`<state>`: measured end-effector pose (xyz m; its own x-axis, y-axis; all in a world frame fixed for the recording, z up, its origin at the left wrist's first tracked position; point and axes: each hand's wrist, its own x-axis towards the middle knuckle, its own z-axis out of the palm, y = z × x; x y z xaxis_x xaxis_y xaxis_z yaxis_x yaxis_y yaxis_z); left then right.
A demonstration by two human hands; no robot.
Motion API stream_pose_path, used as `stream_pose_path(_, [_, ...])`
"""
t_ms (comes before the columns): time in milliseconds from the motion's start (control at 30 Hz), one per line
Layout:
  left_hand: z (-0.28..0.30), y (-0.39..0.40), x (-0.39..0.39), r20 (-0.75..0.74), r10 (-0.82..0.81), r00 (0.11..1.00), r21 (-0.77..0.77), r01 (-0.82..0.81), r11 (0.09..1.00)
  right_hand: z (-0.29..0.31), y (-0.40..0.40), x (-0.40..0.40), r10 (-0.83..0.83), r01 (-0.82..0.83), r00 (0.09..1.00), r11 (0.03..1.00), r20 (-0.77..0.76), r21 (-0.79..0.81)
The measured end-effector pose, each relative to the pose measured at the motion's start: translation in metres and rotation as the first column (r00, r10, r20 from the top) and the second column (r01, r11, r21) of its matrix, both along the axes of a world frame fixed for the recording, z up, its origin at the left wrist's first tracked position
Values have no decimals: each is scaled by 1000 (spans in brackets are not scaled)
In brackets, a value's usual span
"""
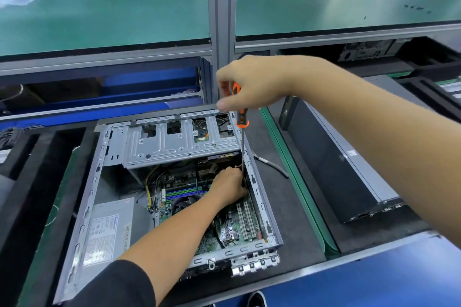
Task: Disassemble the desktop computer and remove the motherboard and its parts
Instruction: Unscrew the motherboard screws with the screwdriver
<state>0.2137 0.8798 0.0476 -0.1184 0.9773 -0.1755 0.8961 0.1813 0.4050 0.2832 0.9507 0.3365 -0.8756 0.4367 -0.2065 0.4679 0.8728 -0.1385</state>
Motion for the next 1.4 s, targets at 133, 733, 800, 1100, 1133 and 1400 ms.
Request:
stream_pose_path(133, [0,-1,1,-3,15,1000,12,-15,1000,-7,-1,2,-124,132,990,982,-64,135])
stream_pose_path(733, [1,0,1,77,83,994,-17,-82,996,1,-2,-1,64,-64,998,996,-8,-68])
stream_pose_path(800, [2,1,0,68,71,995,-28,-70,997,1,-2,-2,68,-68,998,995,-17,-69])
stream_pose_path(1100, [1,0,0,31,41,999,-12,-41,999,3,-3,2,71,-72,996,997,-49,-34])
stream_pose_path(1133, [0,0,0,33,39,999,-13,-38,999,2,-2,2,54,-55,997,998,-62,-18])
stream_pose_path(1400, [-1,0,1,32,38,999,-3,-38,999,-6,-2,0,-103,106,994,992,-45,64])
